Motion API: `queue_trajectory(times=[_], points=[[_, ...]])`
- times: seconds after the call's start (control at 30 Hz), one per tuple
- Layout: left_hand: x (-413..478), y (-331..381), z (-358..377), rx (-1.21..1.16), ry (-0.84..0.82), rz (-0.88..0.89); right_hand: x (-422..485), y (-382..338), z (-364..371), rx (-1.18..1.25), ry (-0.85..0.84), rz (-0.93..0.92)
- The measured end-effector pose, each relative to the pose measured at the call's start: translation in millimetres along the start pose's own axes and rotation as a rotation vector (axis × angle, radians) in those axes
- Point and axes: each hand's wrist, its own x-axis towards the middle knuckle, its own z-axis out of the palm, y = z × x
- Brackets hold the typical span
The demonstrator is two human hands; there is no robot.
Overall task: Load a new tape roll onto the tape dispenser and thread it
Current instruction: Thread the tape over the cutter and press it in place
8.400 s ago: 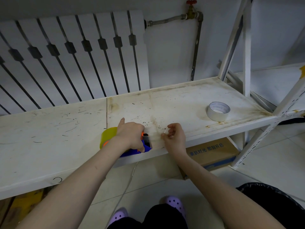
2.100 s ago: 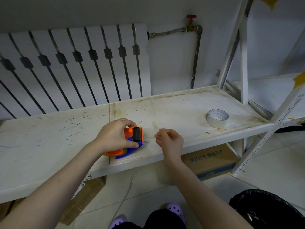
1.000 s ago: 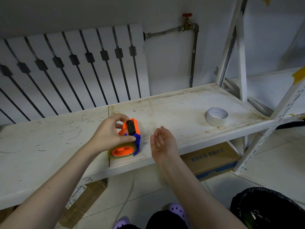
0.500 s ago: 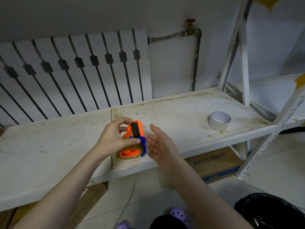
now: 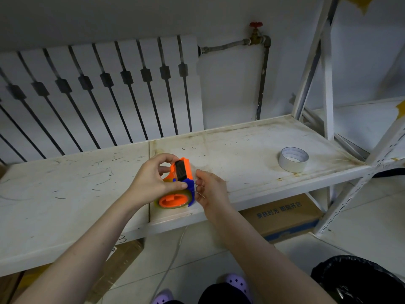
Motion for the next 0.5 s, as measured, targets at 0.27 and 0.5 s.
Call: queue_trajectory(times=[0.27, 0.5], points=[[0.9, -1.7, -0.3, -0.005, 0.001, -0.008, 4.8, 2.7, 1.4, -0.122, -0.054, -0.069], [2.4, -1.3, 0.8, -0.007, -0.015, -0.003, 15.0, 1.4, 3.3, -0.346, -0.077, -0.087]])
